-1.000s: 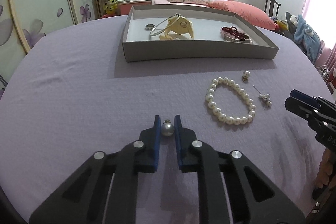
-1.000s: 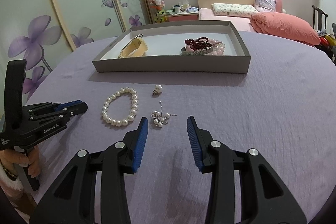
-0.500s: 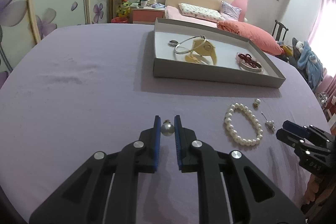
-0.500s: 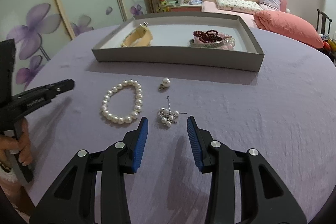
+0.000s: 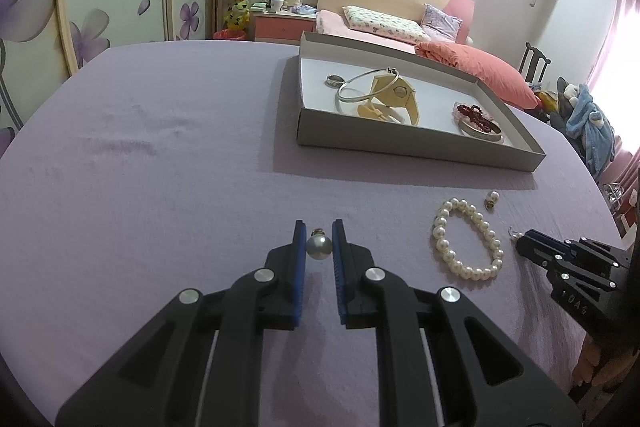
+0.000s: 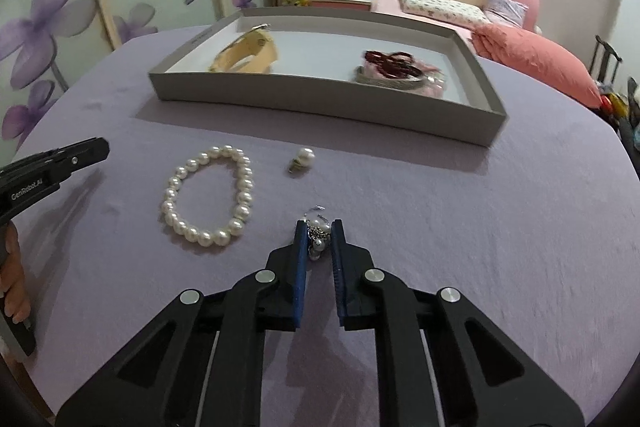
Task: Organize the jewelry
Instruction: 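Carry the pendant and earrings into the grey tray and release both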
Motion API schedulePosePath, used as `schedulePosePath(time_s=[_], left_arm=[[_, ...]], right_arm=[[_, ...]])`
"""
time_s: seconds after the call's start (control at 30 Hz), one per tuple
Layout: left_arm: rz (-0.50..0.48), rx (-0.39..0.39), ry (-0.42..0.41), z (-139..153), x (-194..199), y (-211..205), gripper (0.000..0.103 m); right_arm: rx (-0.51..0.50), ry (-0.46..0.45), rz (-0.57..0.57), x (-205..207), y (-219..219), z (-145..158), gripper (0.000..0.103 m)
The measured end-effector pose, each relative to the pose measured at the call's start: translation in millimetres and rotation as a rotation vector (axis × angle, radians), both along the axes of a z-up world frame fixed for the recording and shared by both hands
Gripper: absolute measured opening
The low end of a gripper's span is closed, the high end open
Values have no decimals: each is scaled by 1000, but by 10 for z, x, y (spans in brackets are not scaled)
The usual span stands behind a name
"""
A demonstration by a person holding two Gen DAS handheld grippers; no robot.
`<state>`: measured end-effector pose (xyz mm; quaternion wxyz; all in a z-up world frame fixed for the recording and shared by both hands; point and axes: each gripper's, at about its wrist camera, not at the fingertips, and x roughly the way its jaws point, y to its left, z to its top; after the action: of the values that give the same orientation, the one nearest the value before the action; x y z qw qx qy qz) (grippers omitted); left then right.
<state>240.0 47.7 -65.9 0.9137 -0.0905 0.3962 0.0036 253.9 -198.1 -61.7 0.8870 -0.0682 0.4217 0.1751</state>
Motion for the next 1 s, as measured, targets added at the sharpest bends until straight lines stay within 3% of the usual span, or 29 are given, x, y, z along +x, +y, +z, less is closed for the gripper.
schedulePosePath(time_s=[0.27,0.43,0.73,1.0], left_arm=[[-4,-7,-11,20,-27,3,14],[-8,-14,-27,61,-61,18,14],[-35,-20,-60,154,-135,-34,14],[-54,-29,-134,354,-205,-85,14]], right_arm=[[35,4,-145,3,-478,11,8],[120,-19,-194,8,-738,72,7],[201,-91,-186,-47,-782,266,7],[262,-207,-141,-136,-743,616,7]])
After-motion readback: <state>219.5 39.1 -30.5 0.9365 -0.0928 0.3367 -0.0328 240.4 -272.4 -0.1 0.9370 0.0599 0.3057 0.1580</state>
